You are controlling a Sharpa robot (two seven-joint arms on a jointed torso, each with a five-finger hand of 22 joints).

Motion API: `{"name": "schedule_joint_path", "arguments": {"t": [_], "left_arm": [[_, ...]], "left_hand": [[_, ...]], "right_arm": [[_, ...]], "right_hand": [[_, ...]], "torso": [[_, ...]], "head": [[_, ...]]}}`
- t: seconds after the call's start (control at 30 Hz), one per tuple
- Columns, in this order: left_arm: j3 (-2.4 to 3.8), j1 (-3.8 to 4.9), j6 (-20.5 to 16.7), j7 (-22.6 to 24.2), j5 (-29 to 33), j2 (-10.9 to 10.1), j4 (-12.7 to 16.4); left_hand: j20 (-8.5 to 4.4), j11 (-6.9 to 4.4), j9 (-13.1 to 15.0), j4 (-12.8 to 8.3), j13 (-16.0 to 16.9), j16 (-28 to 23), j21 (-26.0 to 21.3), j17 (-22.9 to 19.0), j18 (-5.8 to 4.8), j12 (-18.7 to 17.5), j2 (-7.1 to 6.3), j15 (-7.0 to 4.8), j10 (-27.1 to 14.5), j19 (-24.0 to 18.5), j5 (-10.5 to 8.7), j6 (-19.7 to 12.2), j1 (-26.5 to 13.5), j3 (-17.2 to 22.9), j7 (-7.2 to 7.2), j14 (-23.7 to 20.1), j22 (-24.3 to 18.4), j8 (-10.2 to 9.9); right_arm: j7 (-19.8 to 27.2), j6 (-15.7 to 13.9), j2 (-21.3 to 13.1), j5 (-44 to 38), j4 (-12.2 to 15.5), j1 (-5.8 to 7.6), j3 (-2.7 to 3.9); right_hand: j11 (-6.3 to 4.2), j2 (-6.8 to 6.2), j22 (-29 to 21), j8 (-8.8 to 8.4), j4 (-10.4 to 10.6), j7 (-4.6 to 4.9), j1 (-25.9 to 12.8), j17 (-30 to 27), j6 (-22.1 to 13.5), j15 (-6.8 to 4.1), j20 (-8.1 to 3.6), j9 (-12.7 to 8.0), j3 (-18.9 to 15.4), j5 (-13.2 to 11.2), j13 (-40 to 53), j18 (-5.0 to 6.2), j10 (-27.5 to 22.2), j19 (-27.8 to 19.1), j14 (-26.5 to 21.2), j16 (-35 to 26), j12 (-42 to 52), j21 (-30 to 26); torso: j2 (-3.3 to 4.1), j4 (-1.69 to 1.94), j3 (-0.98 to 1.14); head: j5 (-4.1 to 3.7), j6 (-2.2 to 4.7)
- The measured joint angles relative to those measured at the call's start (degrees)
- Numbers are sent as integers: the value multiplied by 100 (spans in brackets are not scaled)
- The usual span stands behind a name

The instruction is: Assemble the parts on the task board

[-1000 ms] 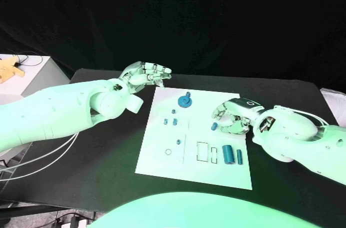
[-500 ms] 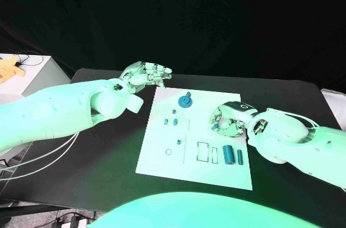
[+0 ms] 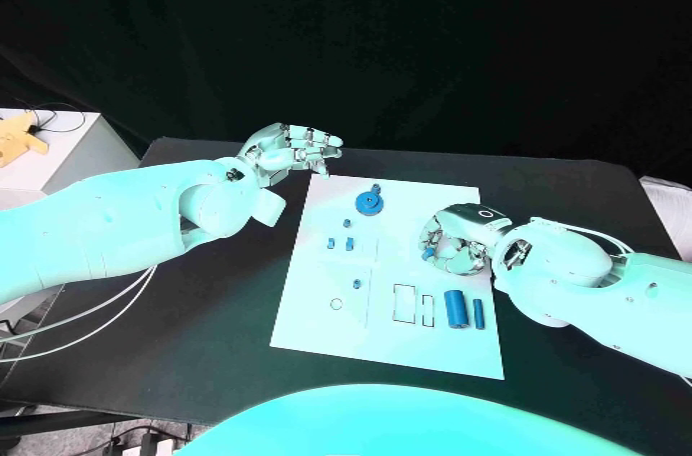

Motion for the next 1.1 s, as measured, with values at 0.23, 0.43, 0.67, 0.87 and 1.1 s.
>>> {"name": "schedule_joint_path", "arguments": {"t": [0.23,0.43,0.67,0.87,1.1], "left_arm": [[0,0,0,-3,0,1,-1],[0,-1,0,-5,0,2,-2],[0,-1,0,-6,0,4,-7],[-1,-2,1,-8,0,9,-18],[-1,-5,2,-8,1,35,-60]], "left_hand": [[0,0,0,0,0,0,0,0,0,0,0,0,0,0,0,0,0,0,0,0,0,0],[0,0,1,0,0,0,0,0,0,0,0,0,0,0,0,0,0,0,0,0,0,0],[0,0,1,0,1,0,0,0,0,0,0,0,0,0,0,0,0,0,0,0,0,0],[0,0,1,0,1,0,0,0,0,0,0,0,0,0,0,0,0,0,0,0,0,0],[0,0,1,0,1,0,0,0,0,0,0,0,0,0,0,0,0,0,0,0,0,0]], "right_arm": [[-25,-107,-6,-48,22,-22,-5],[-58,-322,-34,-53,83,-38,-10],[-108,-573,-199,19,301,-33,-3],[-132,-714,-391,149,648,93,48],[-151,-831,-483,299,1081,276,88]], "right_hand": [[97,143,-1,201,-206,-79,140,506,236,-119,-115,76,473,-410,1,-93,212,218,292,293,-49,672],[158,198,-1,311,-329,-108,86,788,266,-173,-143,76,647,-445,1,-181,276,246,419,413,-46,1064],[177,227,-2,363,-370,-108,56,845,265,-162,-143,190,687,-417,1,-180,296,246,449,417,-47,1129],[176,241,-2,364,-385,-109,42,857,264,-173,-143,244,703,-417,1,-180,296,246,460,417,-53,1157],[195,255,-2,363,-386,-118,26,888,254,-182,-143,292,702,-418,1,-180,316,245,469,444,-57,1198]], "torso": [[1,2,-2],[1,4,-4],[-2,3,-5],[-9,2,-7],[-14,1,-10]], "head": [[-8,0],[-13,0],[-12,0],[-10,1],[-25,1]]}}
